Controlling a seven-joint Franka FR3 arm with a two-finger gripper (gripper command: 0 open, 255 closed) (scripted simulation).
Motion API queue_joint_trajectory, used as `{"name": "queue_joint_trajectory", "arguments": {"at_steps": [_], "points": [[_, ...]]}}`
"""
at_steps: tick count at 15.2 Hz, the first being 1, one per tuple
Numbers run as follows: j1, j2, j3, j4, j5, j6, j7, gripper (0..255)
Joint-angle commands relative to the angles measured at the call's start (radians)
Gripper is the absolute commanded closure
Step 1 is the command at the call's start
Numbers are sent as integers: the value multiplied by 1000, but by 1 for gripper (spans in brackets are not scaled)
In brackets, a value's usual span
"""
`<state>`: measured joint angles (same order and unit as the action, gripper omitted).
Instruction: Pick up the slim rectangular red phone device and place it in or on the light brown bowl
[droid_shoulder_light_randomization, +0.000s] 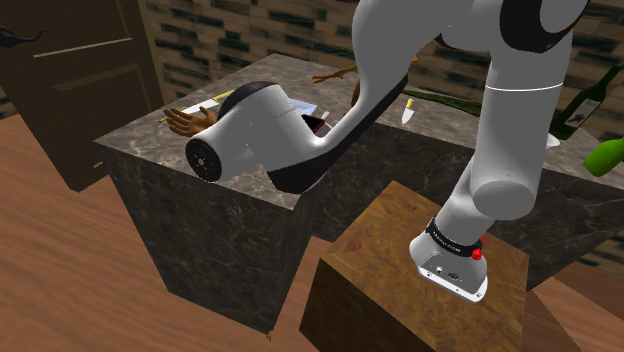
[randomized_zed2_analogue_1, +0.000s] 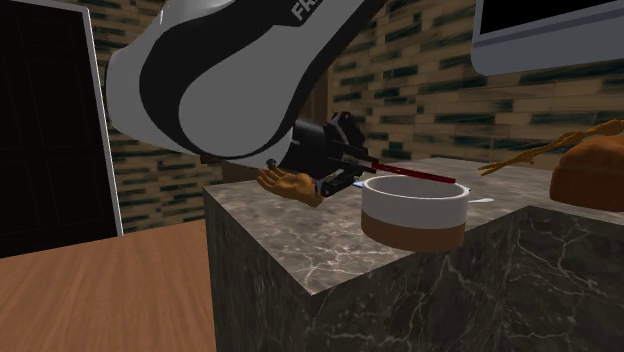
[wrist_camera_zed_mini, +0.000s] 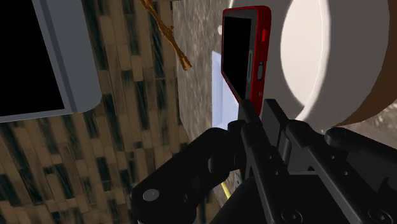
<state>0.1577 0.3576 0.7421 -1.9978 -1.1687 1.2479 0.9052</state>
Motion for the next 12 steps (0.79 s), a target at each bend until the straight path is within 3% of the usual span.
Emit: {"name": "queue_joint_trajectory", "arguments": {"at_steps": [1, 12], "points": [[4, 20, -5, -5, -5, 4, 22, 255], [9, 54, -11, -7, -15, 8, 53, 255]]}}
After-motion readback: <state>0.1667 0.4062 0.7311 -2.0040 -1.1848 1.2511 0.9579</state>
